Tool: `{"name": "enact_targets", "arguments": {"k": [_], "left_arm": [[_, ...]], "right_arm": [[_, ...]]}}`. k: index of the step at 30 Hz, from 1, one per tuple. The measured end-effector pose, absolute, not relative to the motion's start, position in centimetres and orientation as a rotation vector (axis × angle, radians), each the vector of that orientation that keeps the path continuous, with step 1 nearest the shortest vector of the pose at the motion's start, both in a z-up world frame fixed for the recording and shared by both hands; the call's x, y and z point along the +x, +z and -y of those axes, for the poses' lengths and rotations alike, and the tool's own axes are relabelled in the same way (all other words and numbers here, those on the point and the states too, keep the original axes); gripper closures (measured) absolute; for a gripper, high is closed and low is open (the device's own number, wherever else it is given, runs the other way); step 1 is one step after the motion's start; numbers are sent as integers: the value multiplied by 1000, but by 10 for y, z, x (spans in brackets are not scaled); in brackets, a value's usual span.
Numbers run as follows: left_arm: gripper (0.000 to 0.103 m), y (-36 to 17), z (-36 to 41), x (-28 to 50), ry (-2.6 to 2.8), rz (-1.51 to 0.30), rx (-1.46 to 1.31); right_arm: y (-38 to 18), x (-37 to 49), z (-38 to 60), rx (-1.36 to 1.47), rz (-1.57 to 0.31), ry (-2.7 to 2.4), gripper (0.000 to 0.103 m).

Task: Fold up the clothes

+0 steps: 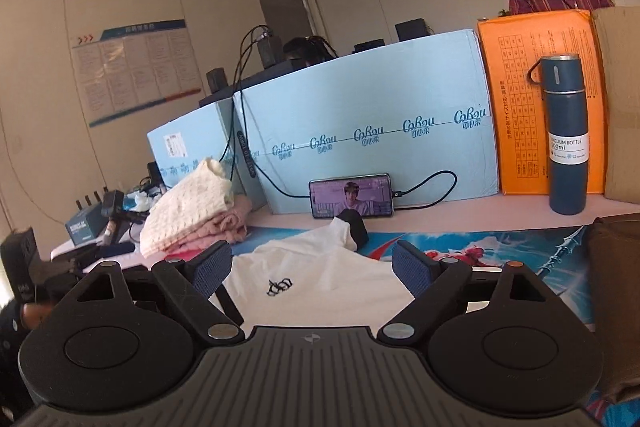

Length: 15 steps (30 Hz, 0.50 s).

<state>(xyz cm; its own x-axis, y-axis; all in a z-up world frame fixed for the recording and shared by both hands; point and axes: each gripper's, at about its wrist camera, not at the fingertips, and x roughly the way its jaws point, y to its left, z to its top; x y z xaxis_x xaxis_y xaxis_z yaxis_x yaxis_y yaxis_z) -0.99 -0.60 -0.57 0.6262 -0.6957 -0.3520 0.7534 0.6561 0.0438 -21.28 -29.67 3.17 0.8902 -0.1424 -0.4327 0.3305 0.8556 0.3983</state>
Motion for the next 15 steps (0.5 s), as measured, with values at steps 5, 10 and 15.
{"name": "enact_targets", "arguments": {"k": [5,10,15], "left_arm": [[7,-26,-9,8,-821,-391,126],[6,-27,-17,21,-807,-441,48],[6,-36,-15,36,-799,-554,9]], "right_arm": [[34,-112,336,709,-439,-284,29],[-3,-60,349,823,-480,-345,30],[-34,-19,360,904,-487,-402,93]]}}
